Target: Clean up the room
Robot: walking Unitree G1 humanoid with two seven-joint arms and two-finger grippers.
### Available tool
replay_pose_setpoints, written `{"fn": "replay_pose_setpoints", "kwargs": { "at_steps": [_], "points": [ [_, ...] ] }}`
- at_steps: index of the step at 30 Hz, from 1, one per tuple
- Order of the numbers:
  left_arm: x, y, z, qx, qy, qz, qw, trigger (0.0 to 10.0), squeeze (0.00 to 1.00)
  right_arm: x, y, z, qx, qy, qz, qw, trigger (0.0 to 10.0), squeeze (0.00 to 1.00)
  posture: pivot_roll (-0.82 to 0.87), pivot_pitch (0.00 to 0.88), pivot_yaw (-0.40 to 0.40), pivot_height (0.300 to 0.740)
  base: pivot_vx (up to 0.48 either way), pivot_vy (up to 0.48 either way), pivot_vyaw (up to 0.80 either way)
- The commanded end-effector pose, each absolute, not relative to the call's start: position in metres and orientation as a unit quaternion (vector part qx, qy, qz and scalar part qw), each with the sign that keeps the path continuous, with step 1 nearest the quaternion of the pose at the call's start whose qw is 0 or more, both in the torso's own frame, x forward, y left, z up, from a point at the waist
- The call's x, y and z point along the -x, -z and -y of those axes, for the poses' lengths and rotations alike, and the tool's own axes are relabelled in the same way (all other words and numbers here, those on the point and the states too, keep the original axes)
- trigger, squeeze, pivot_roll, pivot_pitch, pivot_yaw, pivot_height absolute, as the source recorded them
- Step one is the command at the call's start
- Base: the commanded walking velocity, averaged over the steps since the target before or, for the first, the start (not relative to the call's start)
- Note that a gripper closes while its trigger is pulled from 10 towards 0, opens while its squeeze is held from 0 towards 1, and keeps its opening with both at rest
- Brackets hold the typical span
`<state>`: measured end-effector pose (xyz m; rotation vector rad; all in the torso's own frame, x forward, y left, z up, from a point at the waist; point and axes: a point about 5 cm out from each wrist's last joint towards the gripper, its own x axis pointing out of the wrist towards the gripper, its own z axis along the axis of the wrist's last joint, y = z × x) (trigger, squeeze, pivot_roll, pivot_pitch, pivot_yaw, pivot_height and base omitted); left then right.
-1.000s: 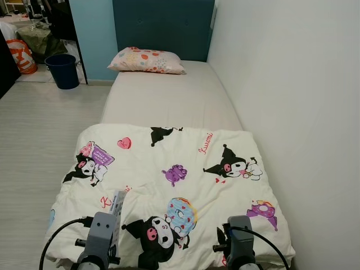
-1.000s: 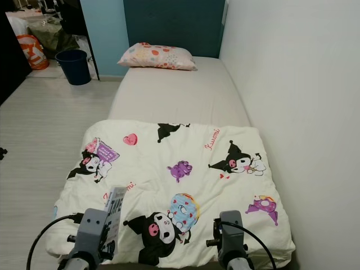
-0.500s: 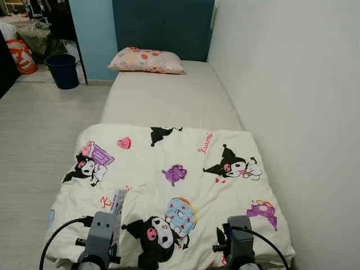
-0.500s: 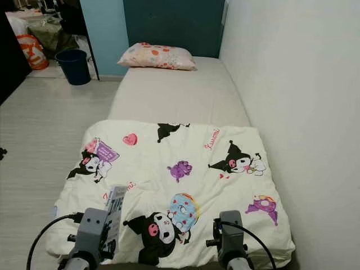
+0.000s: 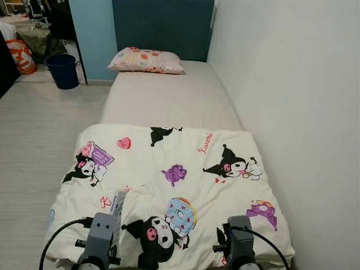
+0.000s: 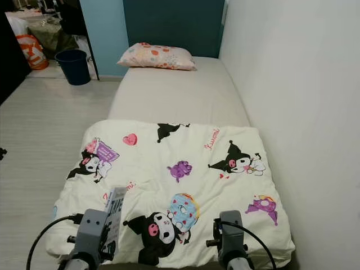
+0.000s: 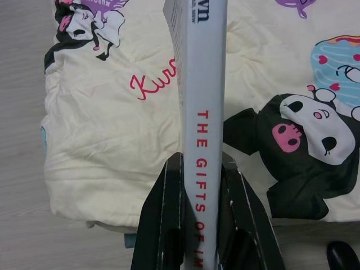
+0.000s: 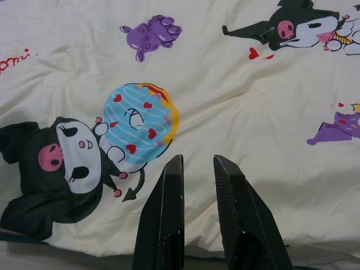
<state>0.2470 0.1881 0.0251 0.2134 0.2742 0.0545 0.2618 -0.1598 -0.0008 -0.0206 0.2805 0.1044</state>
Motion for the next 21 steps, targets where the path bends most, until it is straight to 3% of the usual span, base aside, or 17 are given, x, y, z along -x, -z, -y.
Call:
{"fn": "replay_pose_setpoints", "kwargs": {
  "at_steps": [1, 21],
  "points": [
    [-0.2459, -0.0266, -0.1852, -0.101, -0.026, -0.131, 0.986, 10.0, 0.0, -0.2583, 0.0047, 0.1627, 0.012, -0.048, -0.151, 0.987, 10.0, 0.0, 0.0, 0.166, -0.066, 0.728, 0.0, 0.0, 0.0],
    [-0.2485, -0.0211, -0.18, -0.098, -0.03, -0.144, 0.984, 10.0, 0.0, -0.26, 0.0094, 0.1592, 0.011, -0.05, -0.17, 0.984, 10.0, 0.0, 0.02, 0.117, -0.081, 0.728, 0.0, 0.0, 0.0]
  ]
}}
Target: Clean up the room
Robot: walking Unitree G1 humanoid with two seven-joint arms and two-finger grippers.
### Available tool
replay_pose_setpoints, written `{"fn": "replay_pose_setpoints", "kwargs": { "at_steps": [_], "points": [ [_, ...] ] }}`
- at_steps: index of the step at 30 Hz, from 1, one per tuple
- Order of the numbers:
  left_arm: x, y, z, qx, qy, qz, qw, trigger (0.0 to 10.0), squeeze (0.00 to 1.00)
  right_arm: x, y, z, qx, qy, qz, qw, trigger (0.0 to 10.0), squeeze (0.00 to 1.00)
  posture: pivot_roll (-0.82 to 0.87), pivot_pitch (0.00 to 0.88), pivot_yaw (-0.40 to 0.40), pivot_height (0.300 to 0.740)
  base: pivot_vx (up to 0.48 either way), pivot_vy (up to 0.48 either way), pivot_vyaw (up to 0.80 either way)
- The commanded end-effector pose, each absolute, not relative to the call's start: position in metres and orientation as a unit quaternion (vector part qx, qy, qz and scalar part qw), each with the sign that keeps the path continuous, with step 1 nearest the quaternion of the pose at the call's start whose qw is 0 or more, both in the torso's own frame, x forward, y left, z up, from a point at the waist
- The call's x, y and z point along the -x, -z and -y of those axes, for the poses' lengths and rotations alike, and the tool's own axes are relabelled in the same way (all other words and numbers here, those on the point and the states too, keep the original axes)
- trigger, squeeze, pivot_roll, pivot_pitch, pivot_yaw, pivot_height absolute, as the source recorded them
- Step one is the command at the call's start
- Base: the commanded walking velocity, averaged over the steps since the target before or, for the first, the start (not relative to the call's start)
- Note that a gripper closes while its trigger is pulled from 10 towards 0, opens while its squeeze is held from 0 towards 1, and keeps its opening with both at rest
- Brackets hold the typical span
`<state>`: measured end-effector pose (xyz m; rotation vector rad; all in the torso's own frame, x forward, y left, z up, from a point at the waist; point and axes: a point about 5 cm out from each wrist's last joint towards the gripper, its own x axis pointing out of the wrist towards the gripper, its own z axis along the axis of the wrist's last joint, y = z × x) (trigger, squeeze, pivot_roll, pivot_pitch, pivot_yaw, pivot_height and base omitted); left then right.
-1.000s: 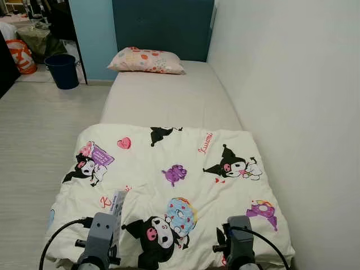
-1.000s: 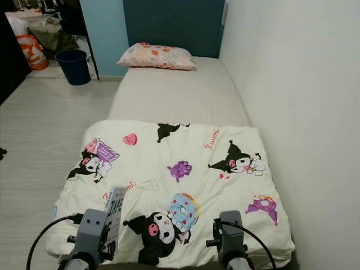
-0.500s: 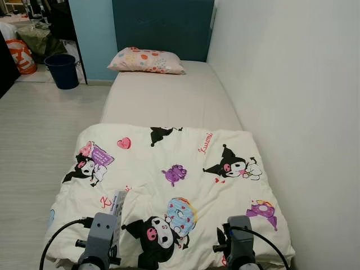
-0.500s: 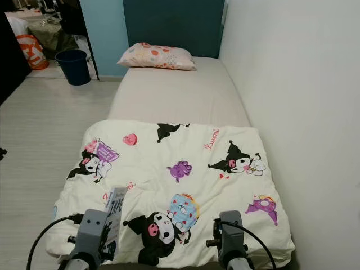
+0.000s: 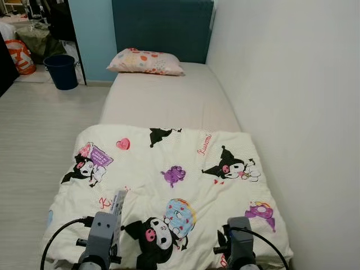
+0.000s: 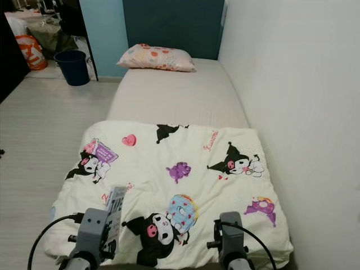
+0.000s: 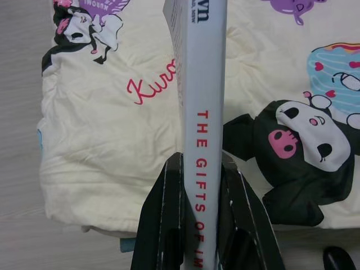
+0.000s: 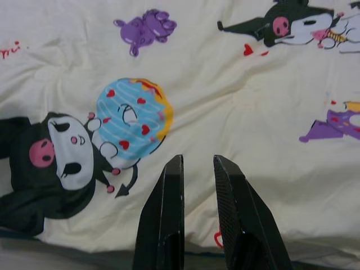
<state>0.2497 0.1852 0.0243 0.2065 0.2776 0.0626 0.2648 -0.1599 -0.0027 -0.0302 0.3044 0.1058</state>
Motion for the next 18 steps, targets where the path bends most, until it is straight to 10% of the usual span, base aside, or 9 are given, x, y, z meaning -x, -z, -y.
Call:
{"fn": "replay_pose_setpoints", "kwargs": {
  "at_steps": [1, 18],
  "points": [
    [-0.2484, -0.0204, -0.1794, -0.099, -0.029, -0.147, 0.984, 10.0, 0.0, -0.2604, 0.0095, 0.1585, 0.01, -0.05, -0.17, 0.984, 10.0, 0.0, 0.02, 0.117, -0.081, 0.728, 0.0, 0.0, 0.0],
    [-0.2524, -0.0209, -0.1791, -0.108, -0.026, -0.15, 0.982, 10.0, 0.0, -0.2572, 0.0125, 0.1558, 0.004, -0.047, -0.174, 0.984, 10.0, 0.0, 0.03, 0.136, -0.07, 0.728, 0.0, 0.0, 0.0]
  ]
}}
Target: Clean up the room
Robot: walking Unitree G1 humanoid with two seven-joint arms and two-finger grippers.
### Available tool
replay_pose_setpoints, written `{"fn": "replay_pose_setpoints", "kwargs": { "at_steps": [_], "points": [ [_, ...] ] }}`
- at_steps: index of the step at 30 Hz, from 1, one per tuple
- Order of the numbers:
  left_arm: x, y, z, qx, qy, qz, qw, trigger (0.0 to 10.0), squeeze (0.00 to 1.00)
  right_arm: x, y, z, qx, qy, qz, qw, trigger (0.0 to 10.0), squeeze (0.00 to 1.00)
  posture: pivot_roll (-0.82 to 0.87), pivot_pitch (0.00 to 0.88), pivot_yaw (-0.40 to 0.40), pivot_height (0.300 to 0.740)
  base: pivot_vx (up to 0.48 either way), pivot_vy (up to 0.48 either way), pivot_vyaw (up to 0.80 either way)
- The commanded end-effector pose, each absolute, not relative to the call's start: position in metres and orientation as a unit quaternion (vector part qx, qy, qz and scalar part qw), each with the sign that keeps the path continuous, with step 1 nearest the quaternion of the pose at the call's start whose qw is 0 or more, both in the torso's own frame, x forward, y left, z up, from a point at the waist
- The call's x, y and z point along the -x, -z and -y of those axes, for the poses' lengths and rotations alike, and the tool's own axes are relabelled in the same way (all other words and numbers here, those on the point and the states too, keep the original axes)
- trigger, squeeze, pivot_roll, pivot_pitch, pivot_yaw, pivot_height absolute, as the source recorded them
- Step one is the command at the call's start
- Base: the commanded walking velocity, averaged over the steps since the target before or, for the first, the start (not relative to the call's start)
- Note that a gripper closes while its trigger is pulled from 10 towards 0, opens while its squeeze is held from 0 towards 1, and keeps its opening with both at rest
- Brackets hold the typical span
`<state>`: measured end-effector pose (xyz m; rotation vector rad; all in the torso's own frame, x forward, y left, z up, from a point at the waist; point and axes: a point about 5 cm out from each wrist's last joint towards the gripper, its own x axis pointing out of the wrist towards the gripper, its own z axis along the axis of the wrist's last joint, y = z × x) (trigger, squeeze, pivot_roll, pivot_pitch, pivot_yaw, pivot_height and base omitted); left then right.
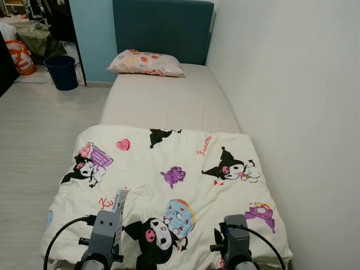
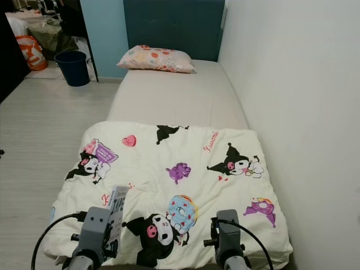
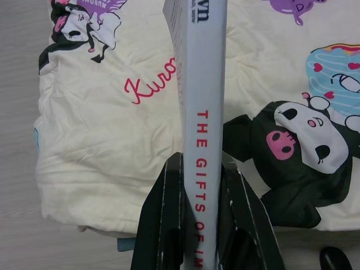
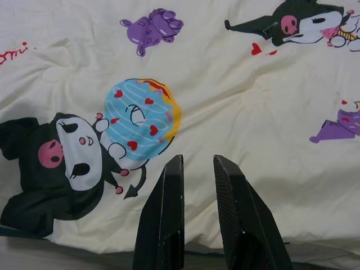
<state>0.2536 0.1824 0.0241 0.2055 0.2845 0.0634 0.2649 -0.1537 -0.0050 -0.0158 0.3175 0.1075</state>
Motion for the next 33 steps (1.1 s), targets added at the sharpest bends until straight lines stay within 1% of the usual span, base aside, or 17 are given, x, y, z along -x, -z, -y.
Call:
{"fn": "replay_pose_setpoints", "kwargs": {
  "at_steps": [1, 6, 9, 11, 13, 17, 22, 27, 30, 33],
  "points": [
    [-0.253, -0.022, -0.179, -0.108, -0.026, -0.149, 0.983, 10.0, 0.0, -0.257, 0.013, 0.156, 0.004, -0.047, -0.174, 0.984, 10.0, 0.0, 0.03, 0.143, -0.069, 0.728, 0.0, 0.0, 0.0],
    [-0.253, -0.022, -0.179, -0.109, -0.024, -0.148, 0.983, 10.0, 0.0, -0.257, 0.014, 0.155, 0.001, -0.046, -0.177, 0.983, 10.0, 0.0, 0.03, 0.148, -0.059, 0.728, 0.0, 0.0, 0.0],
    [-0.254, -0.027, -0.188, -0.122, -0.015, -0.145, 0.982, 10.0, 0.0, -0.254, 0.016, 0.152, -0.049, -0.018, -0.177, 0.983, 10.0, 0.0, 0.07, 0.147, -0.002, 0.728, 0.0, 0.0, 0.0],
    [-0.254, -0.027, -0.188, -0.122, -0.015, -0.145, 0.982, 10.0, 0.0, -0.254, 0.016, 0.152, -0.049, -0.018, -0.177, 0.983, 10.0, 0.0, 0.07, 0.147, -0.002, 0.728, 0.0, 0.0, 0.0],
    [-0.254, -0.029, -0.195, -0.131, -0.014, -0.144, 0.981, 10.0, 0.0, -0.254, 0.017, 0.147, -0.078, -0.013, -0.172, 0.982, 10.0, 0.0, 0.09, 0.146, 0.013, 0.728, 0.0, 0.0, 0.0],
    [-0.254, -0.03, -0.199, -0.137, -0.013, -0.144, 0.98, 10.0, 0.0, -0.253, 0.018, 0.142, -0.09, -0.023, -0.174, 0.98, 10.0, 0.0, 0.09, 0.148, 0.016, 0.728, 0.0, 0.0, 0.0],
    [-0.252, -0.028, -0.198, -0.137, -0.014, -0.145, 0.98, 10.0, 0.0, -0.253, 0.018, 0.146, -0.094, -0.027, -0.175, 0.98, 10.0, 0.0, 0.08, 0.148, 0.004, 0.728, 0.0, 0.0, 0.0],
    [-0.248, -0.021, -0.195, -0.13, -0.018, -0.156, 0.979, 10.0, 0.0, -0.254, 0.018, 0.15, -0.059, -0.042, -0.18, 0.981, 10.0, 0.0, 0.05, 0.142, -0.019, 0.728, 0.0, 0.0, 0.0],
    [-0.247, -0.019, -0.19, -0.126, -0.016, -0.158, 0.979, 10.0, 0.0, -0.254, 0.019, 0.155, -0.04, -0.033, -0.188, 0.981, 10.0, 0.0, 0.05, 0.138, -0.026, 0.728, 0.0, 0.0, 0.0],
    [-0.246, -0.018, -0.19, -0.124, -0.017, -0.159, 0.979, 10.0, 0.0, -0.255, 0.017, 0.154, -0.044, -0.036, -0.182, 0.982, 10.0, 0.0, 0.05, 0.137, -0.027, 0.728, 0.0, 0.0, 0.0]
  ]
}}
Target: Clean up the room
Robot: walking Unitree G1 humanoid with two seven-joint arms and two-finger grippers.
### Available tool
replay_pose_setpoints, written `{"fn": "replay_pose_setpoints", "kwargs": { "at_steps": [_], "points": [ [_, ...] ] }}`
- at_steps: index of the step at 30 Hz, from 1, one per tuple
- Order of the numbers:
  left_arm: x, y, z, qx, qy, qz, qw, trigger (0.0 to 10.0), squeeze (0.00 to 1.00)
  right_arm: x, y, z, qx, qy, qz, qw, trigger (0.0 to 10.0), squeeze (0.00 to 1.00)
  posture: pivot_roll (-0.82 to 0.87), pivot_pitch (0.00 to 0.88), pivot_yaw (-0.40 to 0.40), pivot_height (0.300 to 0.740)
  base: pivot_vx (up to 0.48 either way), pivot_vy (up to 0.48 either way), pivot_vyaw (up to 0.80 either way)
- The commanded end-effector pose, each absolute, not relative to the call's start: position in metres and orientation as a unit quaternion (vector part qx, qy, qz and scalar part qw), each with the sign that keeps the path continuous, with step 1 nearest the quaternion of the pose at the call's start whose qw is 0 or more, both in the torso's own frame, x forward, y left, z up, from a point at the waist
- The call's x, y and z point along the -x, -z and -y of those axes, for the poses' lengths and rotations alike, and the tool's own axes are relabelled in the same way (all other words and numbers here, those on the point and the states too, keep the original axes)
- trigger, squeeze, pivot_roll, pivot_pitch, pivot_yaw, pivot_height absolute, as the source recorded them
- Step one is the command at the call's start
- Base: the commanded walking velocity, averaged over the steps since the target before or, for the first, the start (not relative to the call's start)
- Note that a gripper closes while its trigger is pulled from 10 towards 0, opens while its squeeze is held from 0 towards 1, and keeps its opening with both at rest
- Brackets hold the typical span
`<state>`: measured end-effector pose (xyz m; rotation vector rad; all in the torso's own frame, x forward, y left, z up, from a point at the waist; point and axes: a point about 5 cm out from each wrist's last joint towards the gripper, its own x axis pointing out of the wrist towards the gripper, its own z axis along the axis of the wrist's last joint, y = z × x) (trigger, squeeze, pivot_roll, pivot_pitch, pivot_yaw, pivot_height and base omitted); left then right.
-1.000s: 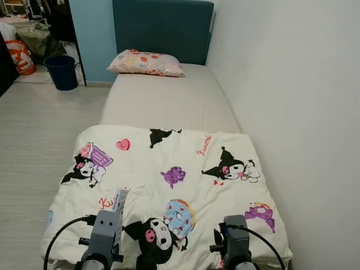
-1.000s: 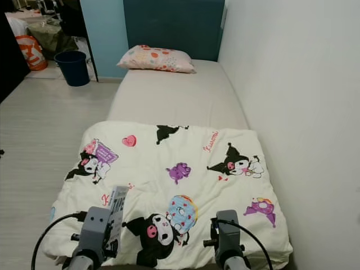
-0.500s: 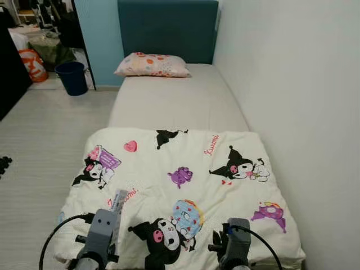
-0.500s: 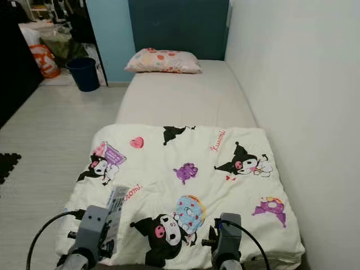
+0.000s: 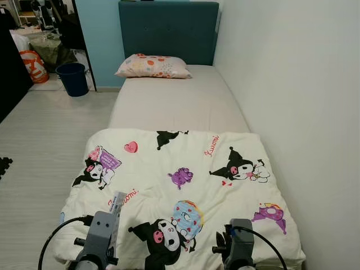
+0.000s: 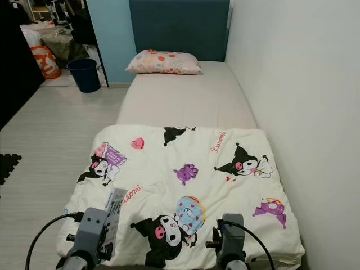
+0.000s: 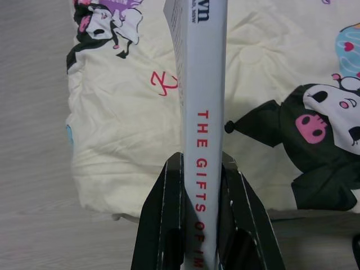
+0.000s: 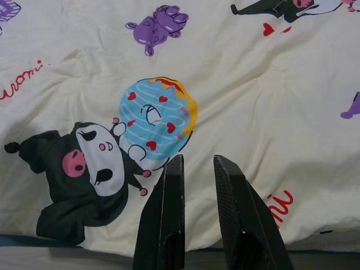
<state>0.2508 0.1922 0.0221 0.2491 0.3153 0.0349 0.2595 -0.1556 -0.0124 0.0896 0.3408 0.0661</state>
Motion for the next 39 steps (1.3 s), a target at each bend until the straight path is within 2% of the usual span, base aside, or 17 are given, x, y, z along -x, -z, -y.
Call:
{"fn": "replay_pose_setpoints", "kwargs": {
  "at_steps": [1, 14, 21, 39],
  "points": [
    [-0.2465, -0.0184, -0.1896, -0.124, -0.017, -0.159, 0.979, 10.0, 0.0, -0.2549, 0.0175, 0.154, -0.044, -0.036, -0.182, 0.982, 10.0, 0.0, 0.05, 0.137, -0.027, 0.728, 0.0, 0.0, 0.0],
    [-0.2483, -0.0203, -0.1881, -0.128, -0.011, -0.157, 0.979, 10.0, 0.0, -0.2547, 0.0155, 0.1486, -0.096, -0.049, -0.17, 0.979, 10.0, 0.0, 0.05, 0.134, -0.021, 0.728, 0.0, 0.0, 0.0],
    [-0.2466, -0.0132, -0.1853, -0.129, -0.007, -0.167, 0.977, 10.0, 0.0, -0.2554, 0.0196, 0.1503, -0.065, -0.044, -0.199, 0.977, 10.0, 0.0, 0.04, 0.136, -0.023, 0.728, 0.0, 0.0, 0.0],
    [-0.2473, -0.0124, -0.1845, -0.133, -0.002, -0.169, 0.977, 10.0, 0.0, -0.2586, 0.0161, 0.1519, -0.085, -0.04, -0.191, 0.977, 10.0, 0.0, 0.04, 0.138, -0.031, 0.728, 0.0, 0.0, 0.0]
  ]
}}
